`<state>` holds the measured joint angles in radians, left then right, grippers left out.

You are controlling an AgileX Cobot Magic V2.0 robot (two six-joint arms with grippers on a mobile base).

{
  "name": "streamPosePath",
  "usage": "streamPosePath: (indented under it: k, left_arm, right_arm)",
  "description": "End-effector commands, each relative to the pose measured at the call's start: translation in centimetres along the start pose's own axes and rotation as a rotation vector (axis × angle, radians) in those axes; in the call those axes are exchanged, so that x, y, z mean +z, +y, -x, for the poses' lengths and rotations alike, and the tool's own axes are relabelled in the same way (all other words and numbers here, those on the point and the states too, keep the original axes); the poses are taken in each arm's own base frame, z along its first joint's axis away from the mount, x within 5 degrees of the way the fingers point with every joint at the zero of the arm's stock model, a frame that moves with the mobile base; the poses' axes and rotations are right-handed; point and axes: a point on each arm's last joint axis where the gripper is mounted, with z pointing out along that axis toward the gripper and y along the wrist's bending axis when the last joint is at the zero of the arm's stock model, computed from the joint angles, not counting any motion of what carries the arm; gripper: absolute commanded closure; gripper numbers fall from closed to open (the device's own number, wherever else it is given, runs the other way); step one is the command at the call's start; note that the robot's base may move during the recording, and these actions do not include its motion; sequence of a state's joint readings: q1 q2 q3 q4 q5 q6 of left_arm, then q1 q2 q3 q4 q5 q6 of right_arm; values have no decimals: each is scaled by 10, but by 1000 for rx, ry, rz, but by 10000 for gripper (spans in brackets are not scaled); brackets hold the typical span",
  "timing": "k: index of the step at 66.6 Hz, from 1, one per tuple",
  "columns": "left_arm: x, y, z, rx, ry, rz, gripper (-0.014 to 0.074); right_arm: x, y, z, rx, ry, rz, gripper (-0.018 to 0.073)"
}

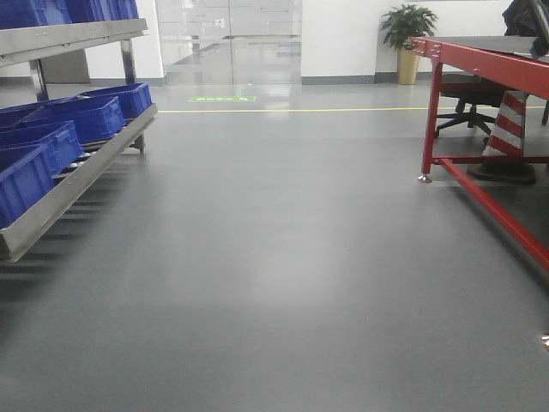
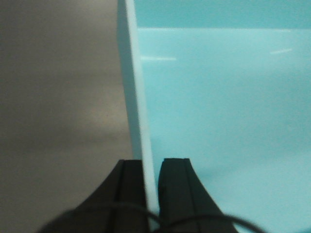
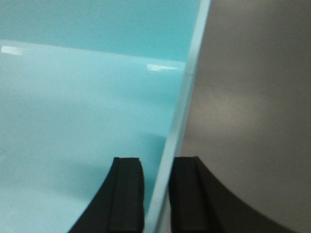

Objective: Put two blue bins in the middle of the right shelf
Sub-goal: 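Hold the cyan bin with both grippers while driving to another rack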

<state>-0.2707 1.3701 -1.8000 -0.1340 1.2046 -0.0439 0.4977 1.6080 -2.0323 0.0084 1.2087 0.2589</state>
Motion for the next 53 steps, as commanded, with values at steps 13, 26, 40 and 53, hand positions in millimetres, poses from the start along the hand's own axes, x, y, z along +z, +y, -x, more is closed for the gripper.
streamPosePath:
  k: [13, 26, 40, 53]
  left_arm:
    - [-11, -7, 3, 0, -47, -47, 707]
    - [-11, -7, 3, 0, -47, -47, 707]
    - [-11, -7, 3, 0, -47, -47, 707]
    - [-11, -7, 4, 0, -55, -48, 707]
  right_arm:
    - [-4, -6, 7, -7, -64, -45, 713]
    - [-4, -6, 7, -7, -64, -45, 713]
    - [-4, -6, 7, -7, -65, -45, 713]
    - [-4, -6, 7, -7, -65, -45, 713]
